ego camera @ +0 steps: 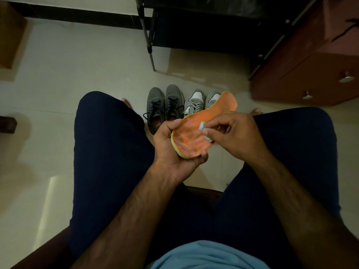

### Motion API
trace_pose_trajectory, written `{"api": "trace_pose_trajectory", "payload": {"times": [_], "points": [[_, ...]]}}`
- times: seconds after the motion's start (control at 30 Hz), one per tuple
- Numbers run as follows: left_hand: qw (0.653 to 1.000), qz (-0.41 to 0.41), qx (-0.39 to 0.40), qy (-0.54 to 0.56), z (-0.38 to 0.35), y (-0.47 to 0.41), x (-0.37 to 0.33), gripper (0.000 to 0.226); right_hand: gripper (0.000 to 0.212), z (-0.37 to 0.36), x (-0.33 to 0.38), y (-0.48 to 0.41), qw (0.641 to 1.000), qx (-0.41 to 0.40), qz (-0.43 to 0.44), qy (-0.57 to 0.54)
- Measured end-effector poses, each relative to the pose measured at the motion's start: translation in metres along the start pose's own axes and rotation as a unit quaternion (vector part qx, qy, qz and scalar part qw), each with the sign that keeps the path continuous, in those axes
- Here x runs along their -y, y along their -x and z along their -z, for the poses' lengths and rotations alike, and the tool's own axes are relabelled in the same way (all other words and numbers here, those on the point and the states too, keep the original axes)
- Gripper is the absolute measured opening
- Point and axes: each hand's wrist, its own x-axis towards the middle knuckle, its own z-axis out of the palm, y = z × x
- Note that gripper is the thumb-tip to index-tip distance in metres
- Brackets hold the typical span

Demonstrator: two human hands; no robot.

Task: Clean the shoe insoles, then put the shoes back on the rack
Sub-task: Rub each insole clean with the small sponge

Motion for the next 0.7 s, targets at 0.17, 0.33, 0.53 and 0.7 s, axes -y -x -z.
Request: {"api": "trace_pose_trajectory", "payload": {"times": [0.17,0.33,0.53,0.7], "points": [[1.000,-0.008,0.001,0.009,-0.002,-0.002,-0.001,0.050,0.010,0.004,-0.006,-0.005,0.999,-0.045,-0.020,0.003],[1.000,-0.008,0.002,0.018,-0.002,-0.003,-0.001,0.051,0.007,0.006,-0.009,-0.002,0.998,-0.054,-0.026,-0.002],[1.000,-0.018,0.006,0.021,0.002,-0.003,-0.004,0.048,0.010,0.002,-0.005,0.004,1.000,0.004,-0.007,-0.019],[0.999,-0.033,0.018,0.028,0.000,-0.006,-0.006,0.042,0.011,0.010,-0.010,-0.004,0.997,-0.053,-0.044,-0.026]]}}
